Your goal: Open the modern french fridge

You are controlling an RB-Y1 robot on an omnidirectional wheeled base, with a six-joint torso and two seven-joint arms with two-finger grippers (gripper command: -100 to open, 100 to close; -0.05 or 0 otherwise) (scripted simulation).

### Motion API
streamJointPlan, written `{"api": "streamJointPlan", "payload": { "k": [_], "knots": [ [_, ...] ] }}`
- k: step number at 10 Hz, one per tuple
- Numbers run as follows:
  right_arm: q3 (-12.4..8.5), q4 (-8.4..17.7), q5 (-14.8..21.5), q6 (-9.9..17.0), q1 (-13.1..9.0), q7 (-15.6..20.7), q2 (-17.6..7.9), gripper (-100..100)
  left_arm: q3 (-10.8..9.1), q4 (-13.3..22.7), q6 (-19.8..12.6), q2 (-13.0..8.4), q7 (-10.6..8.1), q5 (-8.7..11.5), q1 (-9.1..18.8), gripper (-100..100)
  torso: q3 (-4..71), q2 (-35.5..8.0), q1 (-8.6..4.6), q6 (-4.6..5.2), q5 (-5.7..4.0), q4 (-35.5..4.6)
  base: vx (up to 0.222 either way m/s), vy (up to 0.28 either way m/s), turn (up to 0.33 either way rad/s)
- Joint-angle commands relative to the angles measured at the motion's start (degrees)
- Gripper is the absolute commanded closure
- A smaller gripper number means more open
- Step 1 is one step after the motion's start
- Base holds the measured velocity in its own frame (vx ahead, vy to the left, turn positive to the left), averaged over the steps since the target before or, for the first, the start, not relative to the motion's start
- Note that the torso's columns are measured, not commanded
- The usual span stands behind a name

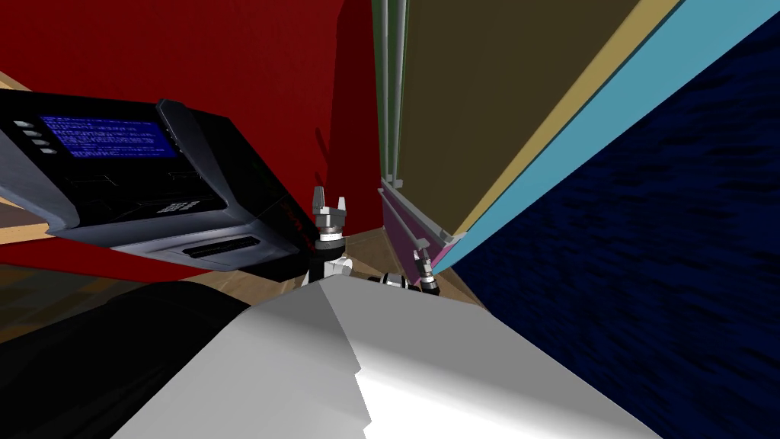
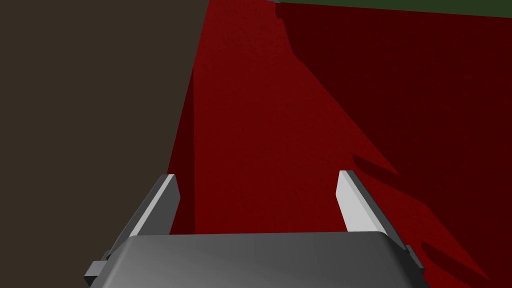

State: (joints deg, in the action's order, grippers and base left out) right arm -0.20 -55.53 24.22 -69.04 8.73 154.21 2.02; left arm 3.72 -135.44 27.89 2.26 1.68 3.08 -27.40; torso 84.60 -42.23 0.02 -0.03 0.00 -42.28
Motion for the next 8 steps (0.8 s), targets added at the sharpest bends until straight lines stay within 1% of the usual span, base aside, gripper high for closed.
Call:
{"api": "streamJointPlan", "payload": {
  "k": [1,2,4,5,6,7,8],
  "knots": [
    [-0.17,-1.00,0.14,1.99,-1.26,-0.90,-0.15,-100,0.00,0.00,0.00,0.00,0.00,0.00,0.00,0,0.00,0.01,0.02,0.00,0.01,0.01,-0.023,0.016,-0.041],
    [-0.21,-1.25,0.17,2.49,-1.57,-1.15,-0.21,-100,0.00,0.00,0.00,0.00,0.00,0.00,0.00,0,0.07,0.14,0.09,-0.10,0.04,-0.07,-0.021,0.030,-0.016],
    [-0.36,-2.28,0.31,4.47,-2.82,-2.15,-0.45,-100,0.00,0.00,0.00,0.00,0.00,0.00,0.00,0,0.18,0.29,0.17,-0.17,0.06,-0.08,-0.021,0.028,-0.031],
    [-0.32,-1.79,0.32,3.78,-1.96,-1.75,-0.42,-100,0.00,0.00,0.00,0.00,0.00,0.00,0.00,0,0.28,0.45,0.19,-0.24,0.08,-0.10,-0.014,0.006,-0.008],
    [-0.17,-1.00,0.14,1.99,-1.26,-0.90,-0.15,100,0.00,0.00,0.00,0.00,0.00,0.00,0.00,0,0.24,0.38,0.09,-0.11,0.03,0.03,0.022,-0.024,0.053],
    [-0.10,-0.48,0.07,1.00,-0.64,-0.40,-0.03,100,0.00,0.00,0.00,0.00,0.00,0.00,0.00,0,0.21,0.45,-0.05,-0.13,-0.09,0.25,0.035,-0.047,0.041],
    [-0.17,-1.40,0.04,1.49,-1.41,-0.80,0.07,100,0.00,0.00,0.00,0.00,0.00,0.00,0.00,0,0.26,0.60,-0.15,-0.10,-0.17,0.45,0.003,-0.025,-0.009]
  ]
}}
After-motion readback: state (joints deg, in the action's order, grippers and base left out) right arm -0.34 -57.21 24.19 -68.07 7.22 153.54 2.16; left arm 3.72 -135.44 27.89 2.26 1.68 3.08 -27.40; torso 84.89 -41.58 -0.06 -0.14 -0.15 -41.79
